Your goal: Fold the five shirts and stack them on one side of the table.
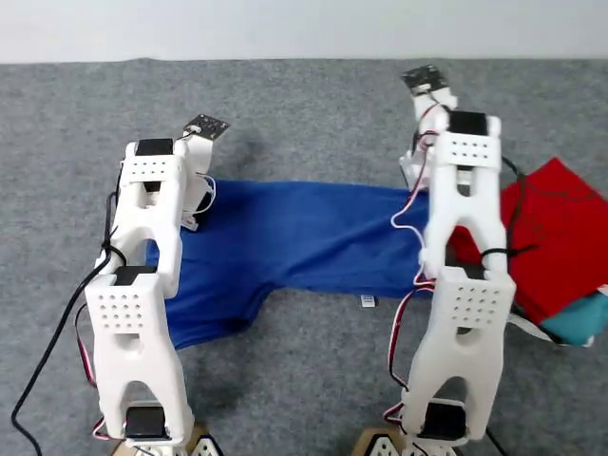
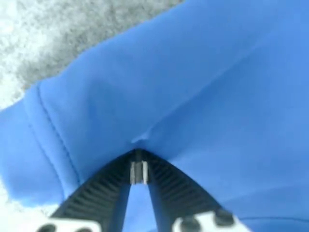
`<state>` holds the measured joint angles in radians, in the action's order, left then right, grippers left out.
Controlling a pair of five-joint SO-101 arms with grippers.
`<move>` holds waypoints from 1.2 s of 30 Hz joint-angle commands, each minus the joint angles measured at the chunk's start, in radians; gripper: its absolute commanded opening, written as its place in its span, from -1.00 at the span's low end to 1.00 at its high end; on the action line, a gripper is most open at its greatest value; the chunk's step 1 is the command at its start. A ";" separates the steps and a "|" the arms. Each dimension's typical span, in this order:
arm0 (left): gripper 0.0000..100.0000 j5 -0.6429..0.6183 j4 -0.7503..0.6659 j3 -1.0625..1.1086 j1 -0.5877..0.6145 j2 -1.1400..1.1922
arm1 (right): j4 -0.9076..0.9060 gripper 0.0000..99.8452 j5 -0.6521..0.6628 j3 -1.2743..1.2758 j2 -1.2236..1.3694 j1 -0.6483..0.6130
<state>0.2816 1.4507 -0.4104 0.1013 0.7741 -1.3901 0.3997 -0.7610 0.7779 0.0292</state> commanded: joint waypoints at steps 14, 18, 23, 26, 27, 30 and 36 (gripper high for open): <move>-0.99 -0.005 -0.002 -0.018 -0.002 0.002 | 0.050 -0.97 0.011 -0.075 0.162 0.079; -0.99 -0.005 -0.002 -0.018 -0.002 0.002 | 0.050 -0.98 0.011 -0.126 0.154 0.136; -0.99 -0.005 -0.002 -0.018 -0.002 0.002 | 0.048 -0.98 0.012 -0.203 0.154 0.205; -0.99 -0.005 -0.002 -0.018 -0.002 0.002 | 0.041 -0.98 0.012 -0.210 0.154 0.226; -0.99 -0.005 -0.002 -0.018 -0.002 0.002 | 0.027 -0.98 0.012 -0.212 0.154 0.226; -0.99 -0.005 -0.002 -0.018 -0.002 0.002 | -0.025 -0.98 0.011 -0.213 0.151 0.205; -0.99 -0.006 0.002 -0.015 -0.008 -0.048 | -0.277 -0.85 0.005 -0.416 0.153 0.120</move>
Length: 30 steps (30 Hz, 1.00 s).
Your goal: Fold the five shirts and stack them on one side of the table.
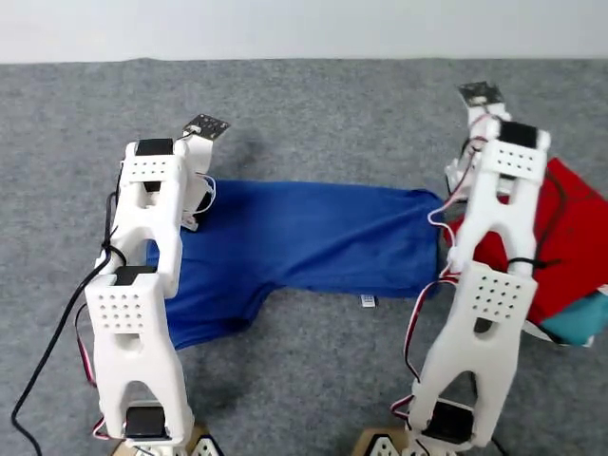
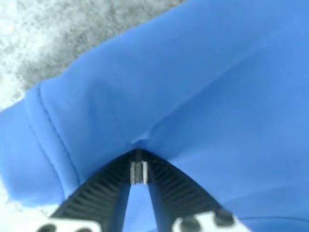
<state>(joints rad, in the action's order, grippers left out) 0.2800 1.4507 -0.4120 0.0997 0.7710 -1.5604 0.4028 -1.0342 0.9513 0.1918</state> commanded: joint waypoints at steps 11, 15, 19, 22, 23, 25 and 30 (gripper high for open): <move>-0.87 -0.003 0.150 -0.007 -0.049 -0.419 | -0.240 -0.74 -0.071 -0.218 -0.113 -0.108; -0.87 -0.006 0.239 -0.007 -0.012 -0.531 | -0.240 -0.74 -0.071 -0.020 -0.254 -0.176; -0.89 -0.008 0.281 -0.007 0.153 -0.655 | -0.236 -0.74 -0.068 0.192 -0.406 -0.297; -0.89 -0.005 0.279 -0.005 0.353 -0.703 | -0.236 -0.74 -0.008 0.299 -0.481 -0.423; -0.89 -0.002 0.279 -0.005 0.417 -0.704 | -0.236 -0.74 0.014 0.321 -0.493 -0.464; -0.89 0.014 0.275 -0.005 0.548 -0.697 | -0.236 -0.73 0.043 0.336 -0.507 -0.547; -0.89 0.121 0.273 -0.005 0.772 -0.628 | -0.234 -0.67 0.106 0.344 -0.506 -0.750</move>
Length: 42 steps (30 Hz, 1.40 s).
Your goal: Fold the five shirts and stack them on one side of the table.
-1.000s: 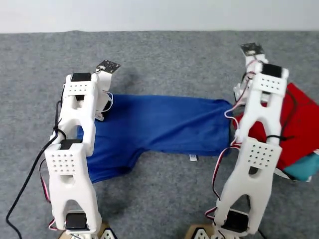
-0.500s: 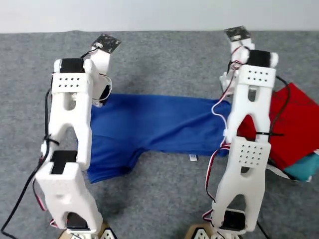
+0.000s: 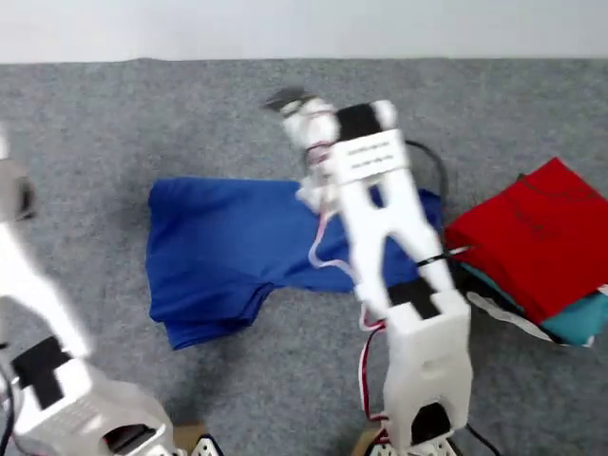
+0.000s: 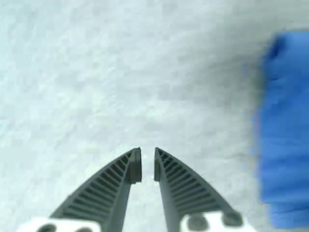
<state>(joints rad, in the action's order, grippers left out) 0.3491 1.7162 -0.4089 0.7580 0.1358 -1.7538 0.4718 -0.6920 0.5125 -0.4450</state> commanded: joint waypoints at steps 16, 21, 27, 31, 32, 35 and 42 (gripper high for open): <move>-0.89 0.172 0.006 -0.010 0.397 0.123 | -0.016 -0.51 0.038 -0.003 0.148 -0.644; -0.89 0.190 0.006 -0.012 0.431 0.123 | 0.062 -0.51 0.038 -0.003 0.226 -0.688; -0.89 0.192 0.006 -0.012 0.476 0.123 | 0.140 -0.51 0.038 -0.003 0.315 -0.684; -0.89 0.199 0.006 -0.012 0.494 0.123 | 0.163 -0.51 0.040 -0.003 0.369 -0.662; -0.89 0.207 0.006 -0.010 0.497 0.121 | 0.163 -0.51 0.040 -0.003 0.381 -0.662; -0.89 0.210 0.006 -0.012 0.503 0.121 | 0.160 -0.52 0.040 -0.003 0.417 -0.662; -0.89 0.210 0.006 -0.013 0.497 0.118 | 0.154 -0.96 0.041 -0.049 0.443 -0.662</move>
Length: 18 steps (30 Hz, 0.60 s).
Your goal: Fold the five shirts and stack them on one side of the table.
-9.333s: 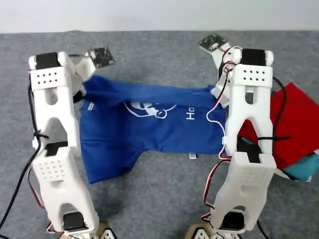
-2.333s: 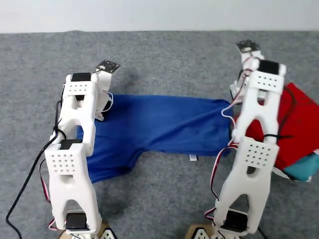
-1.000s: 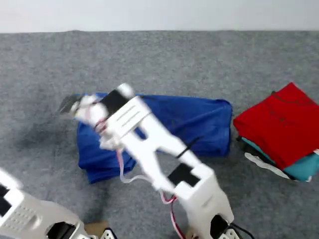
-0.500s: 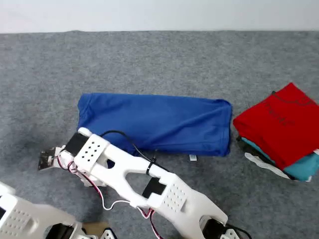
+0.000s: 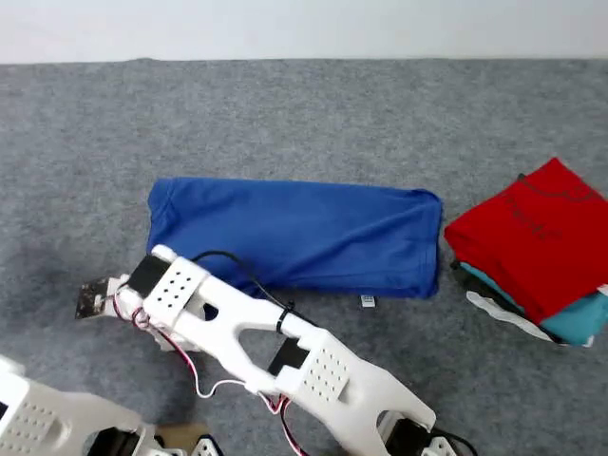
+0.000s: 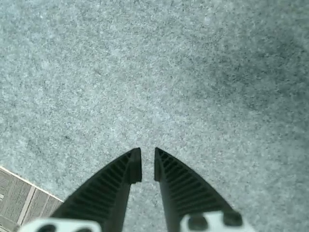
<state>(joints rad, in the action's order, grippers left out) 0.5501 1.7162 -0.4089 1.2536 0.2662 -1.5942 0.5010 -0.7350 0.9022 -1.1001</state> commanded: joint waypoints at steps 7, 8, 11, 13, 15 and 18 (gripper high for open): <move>-0.89 0.009 0.006 -0.013 0.002 -0.014 | -0.019 -0.98 0.012 -0.006 0.050 0.036; -0.89 0.009 0.006 -0.013 0.002 -0.015 | -0.024 -0.98 0.012 -0.008 0.048 0.044; -0.89 0.009 0.006 -0.013 0.002 -0.015 | -0.067 -0.98 0.012 -0.058 0.028 0.074; -0.89 0.009 0.006 -0.013 0.002 -0.015 | -0.099 -0.98 0.012 -0.110 0.013 0.096; -0.89 0.009 0.008 -0.012 0.002 -0.015 | -0.134 -0.98 0.012 -0.184 0.005 0.120; -0.89 0.009 0.009 -0.010 0.002 -0.015 | -0.170 -0.98 0.012 -0.302 0.002 0.166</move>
<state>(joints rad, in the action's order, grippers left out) 0.5501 1.7162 -0.4089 1.2536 0.2662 -1.7261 0.5025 -0.9053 0.9482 -0.9989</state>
